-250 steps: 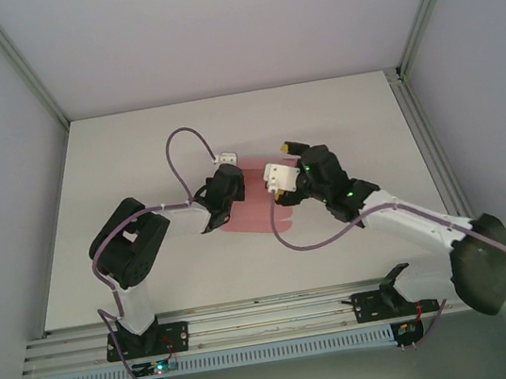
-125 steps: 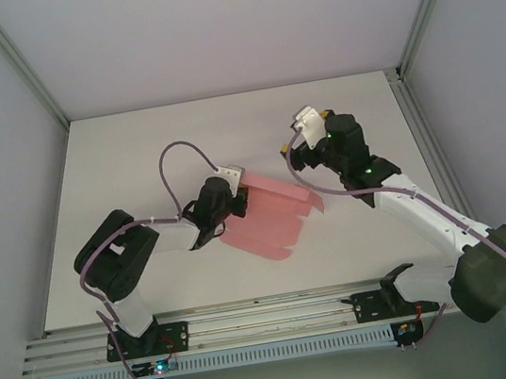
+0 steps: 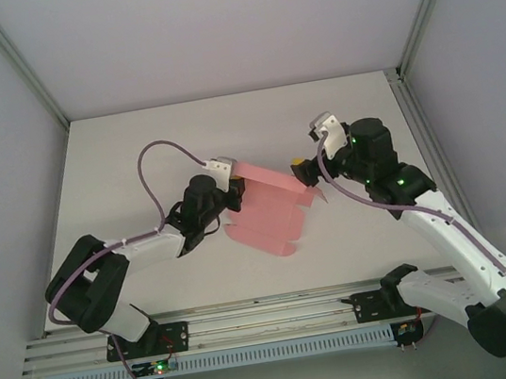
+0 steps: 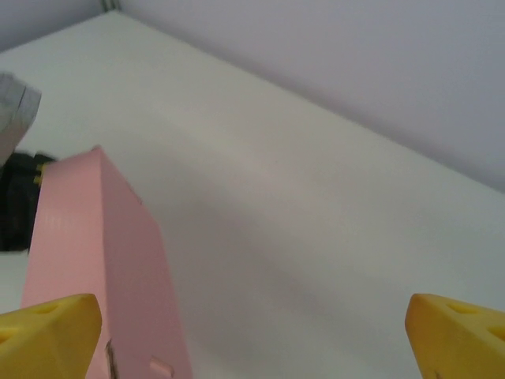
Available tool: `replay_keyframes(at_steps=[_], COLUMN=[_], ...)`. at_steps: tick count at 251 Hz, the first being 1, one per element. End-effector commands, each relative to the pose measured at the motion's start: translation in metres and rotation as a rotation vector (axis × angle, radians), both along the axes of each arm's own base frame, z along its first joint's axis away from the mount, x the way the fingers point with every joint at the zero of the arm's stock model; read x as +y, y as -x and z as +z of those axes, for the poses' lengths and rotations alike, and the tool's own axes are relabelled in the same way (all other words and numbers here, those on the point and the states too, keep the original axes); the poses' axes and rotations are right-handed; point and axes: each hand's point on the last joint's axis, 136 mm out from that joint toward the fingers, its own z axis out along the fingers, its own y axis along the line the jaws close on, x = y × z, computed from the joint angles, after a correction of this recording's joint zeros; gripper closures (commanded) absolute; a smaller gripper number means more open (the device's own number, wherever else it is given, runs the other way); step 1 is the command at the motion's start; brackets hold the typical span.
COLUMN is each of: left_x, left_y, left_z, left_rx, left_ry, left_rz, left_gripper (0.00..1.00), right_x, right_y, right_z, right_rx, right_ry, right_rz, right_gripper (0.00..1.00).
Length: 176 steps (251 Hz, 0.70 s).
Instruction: Assemble paper box
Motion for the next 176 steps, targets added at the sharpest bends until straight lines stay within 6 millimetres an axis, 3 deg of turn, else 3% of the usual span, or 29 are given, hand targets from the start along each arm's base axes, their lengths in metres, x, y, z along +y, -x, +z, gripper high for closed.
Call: replay_keyframes(at_steps=[1,38,99,146,176], left_x=[0.004,0.007,0.003,0.008,0.009], left_y=[0.000,0.002,0.010,0.006,0.004], left_z=[0.014,0.016,0.026,0.024,0.023], left_rx=[-0.007,-0.015,-0.012,0.017,0.048], left_ry=[0.029,0.041,0.090,0.083,0.098], left_rz=[0.018,0.032,-0.007,0.039,0.065], left_gripper=[1.00,1.00,1.00,1.00,1.00], right_x=[0.012,0.027,0.010,0.040,0.047], right_y=[0.021,0.026,0.009,0.023,0.029], right_z=[-0.018,-0.031,-0.053,-0.048,-0.038], right_rx=[0.107,0.148,0.180,0.131,0.017], right_ry=[0.041,0.086,0.244,0.190,0.154], right_rz=[0.108,0.177,0.055,0.233,0.295], right_gripper=[0.02,0.02,0.02,0.02,0.02])
